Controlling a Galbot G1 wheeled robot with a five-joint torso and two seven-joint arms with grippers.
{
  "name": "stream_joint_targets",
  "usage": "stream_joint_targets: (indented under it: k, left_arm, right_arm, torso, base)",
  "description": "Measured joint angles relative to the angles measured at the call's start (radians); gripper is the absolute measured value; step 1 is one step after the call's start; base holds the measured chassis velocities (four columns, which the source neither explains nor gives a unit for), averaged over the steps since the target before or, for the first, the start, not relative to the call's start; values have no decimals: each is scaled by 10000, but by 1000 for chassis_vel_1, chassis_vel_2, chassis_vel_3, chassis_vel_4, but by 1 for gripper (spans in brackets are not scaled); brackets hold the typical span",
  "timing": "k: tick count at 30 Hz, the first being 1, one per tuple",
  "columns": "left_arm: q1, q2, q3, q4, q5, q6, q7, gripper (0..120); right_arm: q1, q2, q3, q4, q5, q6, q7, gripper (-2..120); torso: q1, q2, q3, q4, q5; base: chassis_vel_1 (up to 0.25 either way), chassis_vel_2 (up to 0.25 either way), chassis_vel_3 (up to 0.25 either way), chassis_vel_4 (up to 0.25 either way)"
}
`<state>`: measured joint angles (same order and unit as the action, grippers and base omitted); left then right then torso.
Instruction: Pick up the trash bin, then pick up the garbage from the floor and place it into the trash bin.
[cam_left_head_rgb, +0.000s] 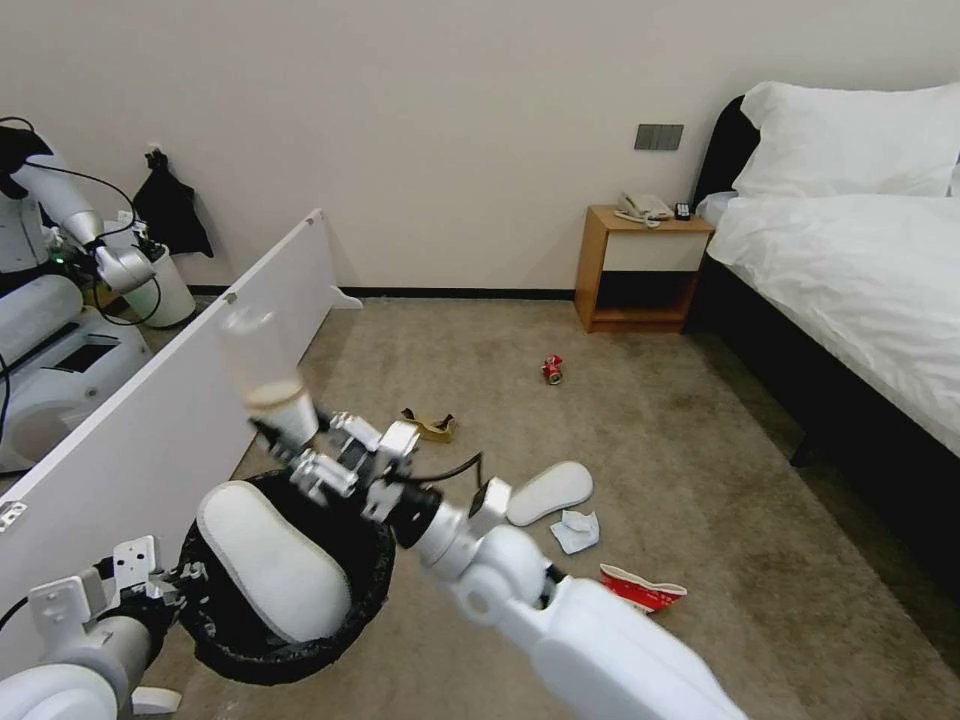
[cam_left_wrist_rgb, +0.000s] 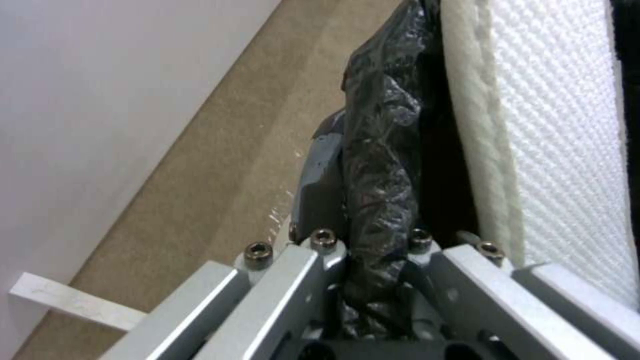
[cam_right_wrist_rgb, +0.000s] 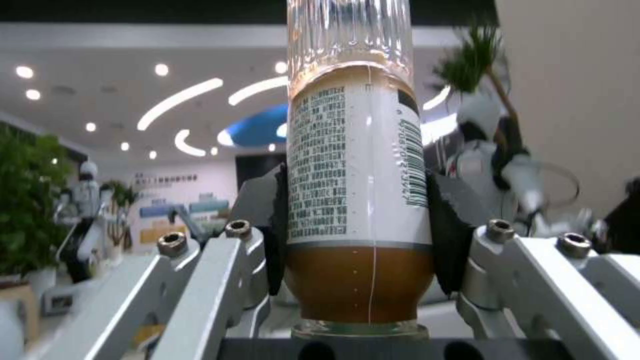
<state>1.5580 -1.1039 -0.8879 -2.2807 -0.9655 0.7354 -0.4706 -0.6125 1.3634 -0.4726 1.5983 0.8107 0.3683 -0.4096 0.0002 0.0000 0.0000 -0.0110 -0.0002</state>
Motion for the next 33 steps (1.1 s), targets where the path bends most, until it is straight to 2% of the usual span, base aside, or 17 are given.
stream_joint_targets:
  k: [15, 33]
  left_arm:
    - [106, -74, -200, -179, -104, 0, -5, 2]
    - [192, -2, -335, -220, -237, 0, 27, 2]
  right_arm:
    - [-628, -273, -595, -736, -322, 90, -8, 39]
    - [-883, -511, -475, -961, -555, -93, 205, 39]
  torso:
    - [0, 0, 0, -1, 1]
    - [0, 0, 0, 0, 2]
  base:
    - [0, 0, 0, 0]
    - [0, 0, 0, 0]
